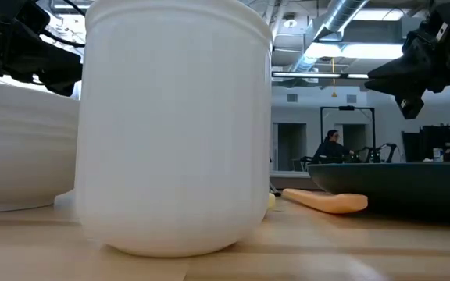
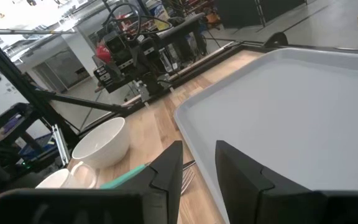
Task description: Set up tray
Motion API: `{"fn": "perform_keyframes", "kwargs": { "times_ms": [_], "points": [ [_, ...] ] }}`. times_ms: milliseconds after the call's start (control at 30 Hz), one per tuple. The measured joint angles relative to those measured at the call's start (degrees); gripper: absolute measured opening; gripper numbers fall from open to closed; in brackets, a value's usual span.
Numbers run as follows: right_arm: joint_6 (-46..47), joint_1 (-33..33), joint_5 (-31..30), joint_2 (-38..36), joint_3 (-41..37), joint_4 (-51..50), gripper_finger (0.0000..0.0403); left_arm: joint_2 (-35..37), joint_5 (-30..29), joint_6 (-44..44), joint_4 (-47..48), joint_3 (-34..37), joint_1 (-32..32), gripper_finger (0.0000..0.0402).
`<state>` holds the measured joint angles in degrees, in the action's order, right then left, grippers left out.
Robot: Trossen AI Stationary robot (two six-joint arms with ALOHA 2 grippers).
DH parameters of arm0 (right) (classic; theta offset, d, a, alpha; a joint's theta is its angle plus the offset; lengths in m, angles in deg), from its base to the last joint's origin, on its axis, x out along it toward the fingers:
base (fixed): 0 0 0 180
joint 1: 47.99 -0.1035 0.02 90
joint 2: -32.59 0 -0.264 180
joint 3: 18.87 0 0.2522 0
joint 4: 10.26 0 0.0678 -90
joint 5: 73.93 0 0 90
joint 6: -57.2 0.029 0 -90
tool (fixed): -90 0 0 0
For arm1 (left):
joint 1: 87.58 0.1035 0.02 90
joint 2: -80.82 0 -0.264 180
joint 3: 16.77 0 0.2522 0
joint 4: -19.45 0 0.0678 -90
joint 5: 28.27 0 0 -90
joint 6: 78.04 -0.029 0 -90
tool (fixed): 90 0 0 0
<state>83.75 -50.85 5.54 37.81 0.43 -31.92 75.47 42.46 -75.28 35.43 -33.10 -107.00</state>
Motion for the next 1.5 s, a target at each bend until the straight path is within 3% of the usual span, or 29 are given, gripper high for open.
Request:
{"fn": "perform_keyframes", "kwargs": {
  "times_ms": [1000, 1167, 1500],
  "points": [
    [0.0, -0.01, 0.0, 0.0, 0.01, -0.01, 0.0087, 0.0, 0.03, 0.88, -2.65, 0.31, 0.0, 0.018],
    [0.0, 0.01, 0.0, 0.0, 0.0, 0.0, 0.0087, -0.01, 2.62, 2.18, -8.18, 0.33, 0.0, 0.018],
    [0.0, 0.0, 0.0, 0.0, 0.0, -0.01, 0.0087, -0.02, 10.45, 1.13, -9.66, 0.2, 0.0, 0.018]
  ]
}}
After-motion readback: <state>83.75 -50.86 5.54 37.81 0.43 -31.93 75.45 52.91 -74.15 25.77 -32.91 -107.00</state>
